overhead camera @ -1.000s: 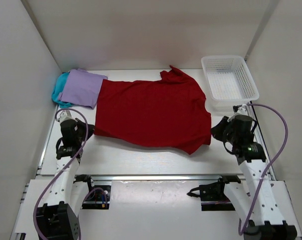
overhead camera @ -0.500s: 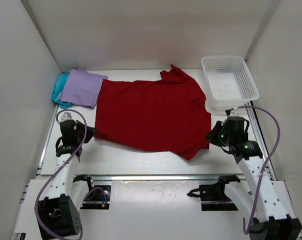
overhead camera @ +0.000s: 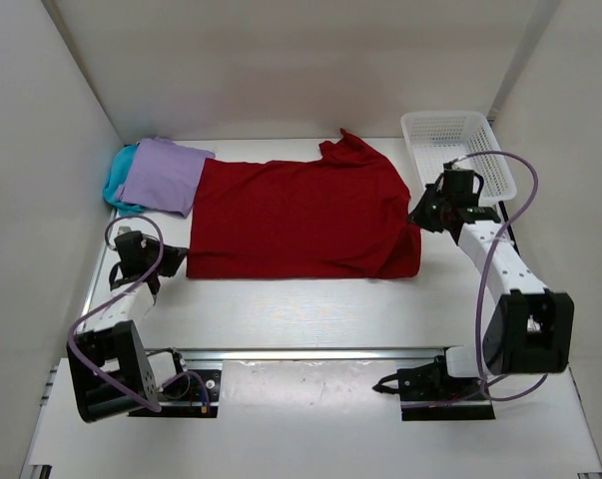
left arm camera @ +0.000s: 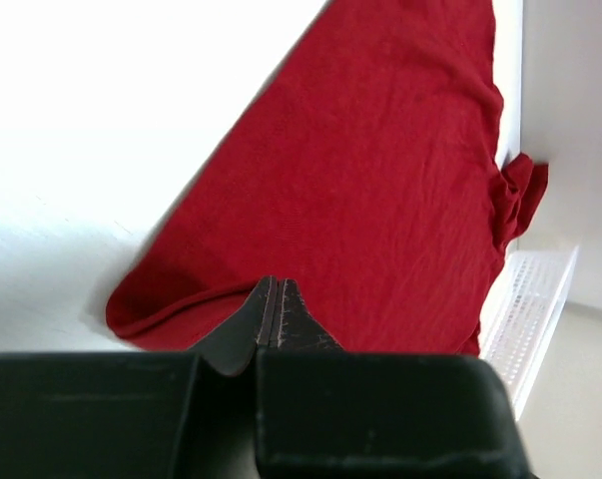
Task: Fold and stack the t-shirts
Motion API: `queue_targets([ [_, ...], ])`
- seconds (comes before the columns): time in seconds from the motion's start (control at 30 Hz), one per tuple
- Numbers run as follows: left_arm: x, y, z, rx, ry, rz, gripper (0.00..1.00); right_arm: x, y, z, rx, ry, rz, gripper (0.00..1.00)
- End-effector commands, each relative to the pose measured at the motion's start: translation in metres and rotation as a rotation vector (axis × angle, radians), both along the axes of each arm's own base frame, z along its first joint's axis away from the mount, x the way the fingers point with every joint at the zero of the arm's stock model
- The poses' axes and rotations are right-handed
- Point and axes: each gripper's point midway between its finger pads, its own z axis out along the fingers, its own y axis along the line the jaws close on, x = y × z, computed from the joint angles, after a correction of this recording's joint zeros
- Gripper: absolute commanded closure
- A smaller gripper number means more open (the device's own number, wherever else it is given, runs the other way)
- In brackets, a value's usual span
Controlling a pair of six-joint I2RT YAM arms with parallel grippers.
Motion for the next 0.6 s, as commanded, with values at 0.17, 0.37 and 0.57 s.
queue_targets([
  [0.17, 0.030, 0.006, 0.014, -0.028, -0.059, 0.041, 1.00, 0.068, -0.004, 0.000, -0.048, -0.047, -0.014, 1.00],
  [0.37, 0.049, 0.007, 0.018, -0.003, -0.068, 0.043, 1.00, 0.095, -0.008, -0.008, -0.040, -0.056, -0.017, 1.00],
  [0.57, 0.076, 0.004, 0.013, 0.013, -0.054, 0.013, 1.00, 0.115, -0.012, -0.019, -0.053, -0.033, -0.018, 1.00],
])
